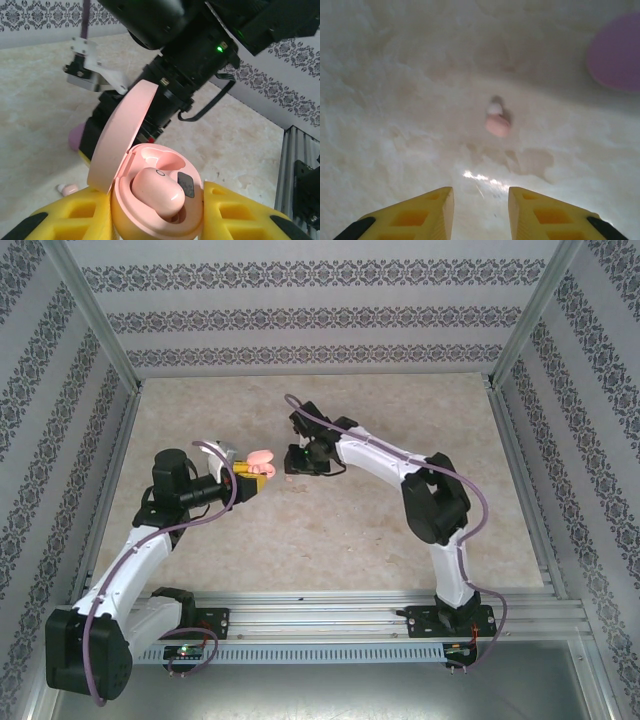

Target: Insert the wireless bluetooth earbuds into the charging case

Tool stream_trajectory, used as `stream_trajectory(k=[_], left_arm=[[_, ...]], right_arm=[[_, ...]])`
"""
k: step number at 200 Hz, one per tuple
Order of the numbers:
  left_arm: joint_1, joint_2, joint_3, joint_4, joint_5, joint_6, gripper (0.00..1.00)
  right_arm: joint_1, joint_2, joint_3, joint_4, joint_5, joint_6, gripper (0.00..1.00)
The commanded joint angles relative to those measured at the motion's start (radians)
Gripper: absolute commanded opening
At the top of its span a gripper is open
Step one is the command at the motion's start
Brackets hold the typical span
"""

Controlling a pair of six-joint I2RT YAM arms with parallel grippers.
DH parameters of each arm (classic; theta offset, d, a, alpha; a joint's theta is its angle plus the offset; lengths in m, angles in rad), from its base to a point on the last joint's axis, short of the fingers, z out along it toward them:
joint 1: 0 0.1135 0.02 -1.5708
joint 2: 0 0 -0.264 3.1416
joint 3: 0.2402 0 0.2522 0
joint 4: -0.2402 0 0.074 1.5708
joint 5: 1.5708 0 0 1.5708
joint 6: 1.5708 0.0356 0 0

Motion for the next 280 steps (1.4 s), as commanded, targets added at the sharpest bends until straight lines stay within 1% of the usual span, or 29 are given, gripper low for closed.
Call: stream_trajectory(k=[1,16,37,63,98,114,192,235,280], left_arm=[[0.011,-0.028,0.021,-0.04,-0.015,0.045,0.3],[0.013,-0.031,0.02,-0.047,-0.017,0.05,0.3],[0.012,-0.037,0.02,-0.064,-0.021,0.063,0.3],[0.013,-0.036,0.014,-0.06,-0.021,0.065,0.3],[0.013,-0.037,0.016,-0.059,-0.019,0.055,0.3],[0.012,-0.042,0.017,-0.065,-0.02,0.055,0.3],[0.013,-0.09,-0.009,-0.071,-0.028,0.038,0.3],[0.013,-0.111,-0.01,-0.08,-0.028,0.032,0.3],[0.012,-0.136,-0.018,-0.092,-0.025,0.027,0.3]], right_arm=[[-0.002,0.068,0.094,-0.051,-0.014,-0.076,0.33],[0.008,0.115,0.15,-0.08,-0.008,-0.132,0.33],[0.023,0.177,0.235,-0.15,0.046,-0.198,0.33],[0.024,0.248,0.315,-0.189,0.066,-0.214,0.37],[0.022,0.355,0.463,-0.261,0.08,-0.239,0.39],[0.025,0.39,0.502,-0.278,0.069,-0.249,0.39],[0.049,0.43,0.503,-0.3,0.043,-0.303,0.39],[0.093,0.415,0.502,-0.313,0.032,-0.359,0.39],[0.113,0.377,0.49,-0.31,0.047,-0.378,0.44]])
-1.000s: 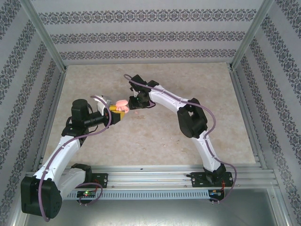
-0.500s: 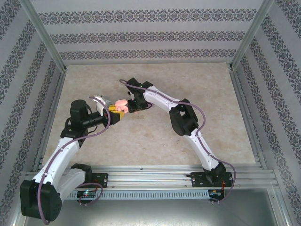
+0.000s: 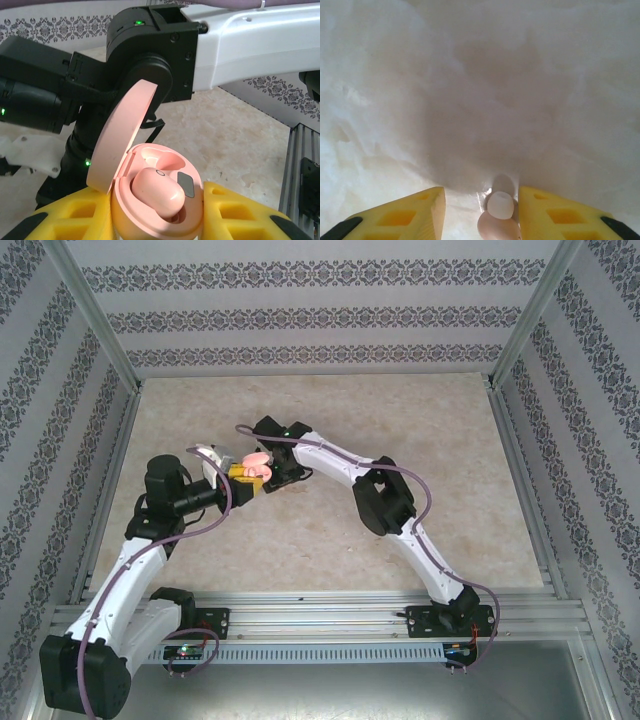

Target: Insert the wireless bluetooth earbuds into the charging case

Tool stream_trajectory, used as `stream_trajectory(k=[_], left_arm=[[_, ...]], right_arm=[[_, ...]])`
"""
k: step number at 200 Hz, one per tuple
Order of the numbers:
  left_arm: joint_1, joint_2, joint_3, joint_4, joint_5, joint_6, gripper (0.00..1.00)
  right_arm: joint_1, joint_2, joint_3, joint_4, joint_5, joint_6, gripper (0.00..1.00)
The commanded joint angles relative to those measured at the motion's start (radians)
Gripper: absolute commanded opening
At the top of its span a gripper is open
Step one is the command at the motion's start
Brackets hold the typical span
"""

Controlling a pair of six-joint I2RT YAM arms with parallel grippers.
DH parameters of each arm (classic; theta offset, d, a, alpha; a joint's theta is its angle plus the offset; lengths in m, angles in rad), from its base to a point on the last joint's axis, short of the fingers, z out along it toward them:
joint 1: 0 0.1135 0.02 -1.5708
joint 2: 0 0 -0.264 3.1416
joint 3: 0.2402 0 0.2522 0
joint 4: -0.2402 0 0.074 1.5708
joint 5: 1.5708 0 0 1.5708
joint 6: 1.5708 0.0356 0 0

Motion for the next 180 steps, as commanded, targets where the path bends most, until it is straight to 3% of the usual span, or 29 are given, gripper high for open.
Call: stream_trajectory(k=[1,29,59,97,128,180], left_arm=[[0.012,-0.024,-0.011,-0.023,-0.002,-0.005,0.3],[0.012,-0.037,-0.014,-0.029,0.0,-0.005,0.3],[0.013,-0.045,-0.015,-0.038,-0.002,0.002,0.3],[0.013,-0.051,-0.02,-0.038,0.002,0.007,0.3],[0.013,-0.058,-0.025,-0.041,0.004,0.009,0.3],[0.014,-0.076,-0.028,-0.071,0.0,0.027,0.3]], right_arm=[[0.012,-0.032,0.006,-0.028,-0.007,-0.029,0.44],[0.006,-0.084,-0.027,0.0,0.001,0.018,0.48],[-0.011,-0.169,-0.094,0.036,0.008,0.189,0.49],[-0.013,-0.295,-0.327,0.263,-0.084,0.407,0.45],[0.014,-0.284,-0.385,0.359,-0.147,0.48,0.37],[0.032,-0.229,-0.43,0.411,-0.168,0.547,0.37]])
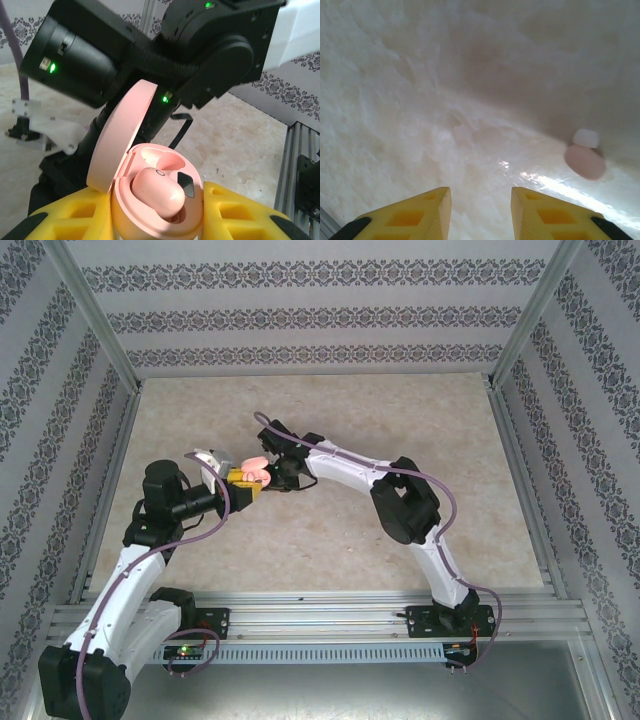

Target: Insert the wireless bluetooth earbuds into the charging case

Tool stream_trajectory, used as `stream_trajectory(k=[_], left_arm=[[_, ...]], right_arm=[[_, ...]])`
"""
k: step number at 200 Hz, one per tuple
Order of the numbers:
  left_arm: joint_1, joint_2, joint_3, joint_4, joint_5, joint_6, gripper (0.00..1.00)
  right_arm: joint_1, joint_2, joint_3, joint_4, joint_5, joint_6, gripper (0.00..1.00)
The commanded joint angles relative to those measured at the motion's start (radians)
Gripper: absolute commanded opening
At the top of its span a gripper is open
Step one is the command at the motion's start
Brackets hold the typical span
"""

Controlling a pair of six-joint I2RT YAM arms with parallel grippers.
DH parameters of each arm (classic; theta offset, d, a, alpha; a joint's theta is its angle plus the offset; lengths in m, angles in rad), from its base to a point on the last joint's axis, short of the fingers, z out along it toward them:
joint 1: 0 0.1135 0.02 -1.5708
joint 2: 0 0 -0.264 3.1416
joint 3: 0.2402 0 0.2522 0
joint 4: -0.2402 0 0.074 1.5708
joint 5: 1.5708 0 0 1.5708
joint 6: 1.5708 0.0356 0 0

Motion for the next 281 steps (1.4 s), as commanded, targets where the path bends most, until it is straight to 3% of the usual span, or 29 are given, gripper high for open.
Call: stream_trajectory(k=[1,122,281], left_arm=[[0.014,-0.023,-0.007,-0.036,0.001,0.026,0.3],[0.012,-0.008,-0.017,-0.01,-0.003,0.019,0.3],[0.012,-0.012,-0.021,-0.016,-0.006,0.026,0.3]], right_arm=[[0.005,0.027,-0.036,0.046,-0.025,0.067,0.37],[-0.051,0.035,-0.115,0.092,-0.01,0.118,0.4],[-0.112,0.098,0.044,-0.034,0.049,0.052,0.4]])
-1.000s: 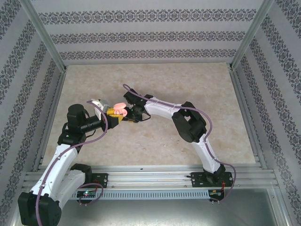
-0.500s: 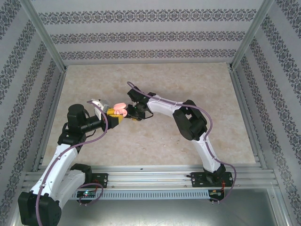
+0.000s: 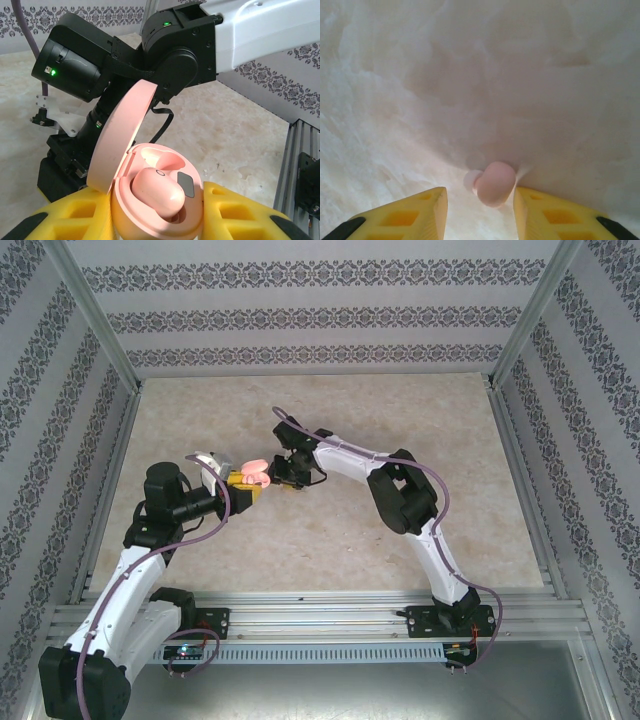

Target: Insert the wireless bluetooth earbuds into the charging case

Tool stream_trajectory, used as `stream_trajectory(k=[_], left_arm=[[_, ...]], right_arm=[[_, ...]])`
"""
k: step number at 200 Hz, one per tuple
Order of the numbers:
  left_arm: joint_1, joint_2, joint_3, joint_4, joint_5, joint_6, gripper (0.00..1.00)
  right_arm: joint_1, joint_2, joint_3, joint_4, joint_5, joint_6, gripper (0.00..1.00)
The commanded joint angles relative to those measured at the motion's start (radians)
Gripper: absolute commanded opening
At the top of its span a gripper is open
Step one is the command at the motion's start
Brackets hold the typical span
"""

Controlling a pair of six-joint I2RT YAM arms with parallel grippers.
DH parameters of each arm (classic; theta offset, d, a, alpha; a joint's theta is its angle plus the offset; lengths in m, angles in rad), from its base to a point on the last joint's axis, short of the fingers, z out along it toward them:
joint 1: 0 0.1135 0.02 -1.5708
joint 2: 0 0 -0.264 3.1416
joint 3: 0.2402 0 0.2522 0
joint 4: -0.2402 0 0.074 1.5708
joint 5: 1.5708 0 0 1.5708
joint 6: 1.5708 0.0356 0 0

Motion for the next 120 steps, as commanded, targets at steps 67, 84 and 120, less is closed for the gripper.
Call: stream_trajectory(k=[67,84,120], left_arm=[[0.014,-0.013,-0.007,-0.008,0.008,0.029,0.3],[0.014,-0.014,-0.008,-0.011,0.008,0.032,0.3],[0.015,-0.013,-0.008,-0.011,0.007,0.034,0.3]], right_arm=[[-0.016,0.066,0.096,-0.076,0.059,-0.027,0.36],[-0.013,0.075,0.107,-0.09,0.06,-0.032,0.35],[0.002,0.08,0.12,-0.124,0.08,-0.043,0.35]])
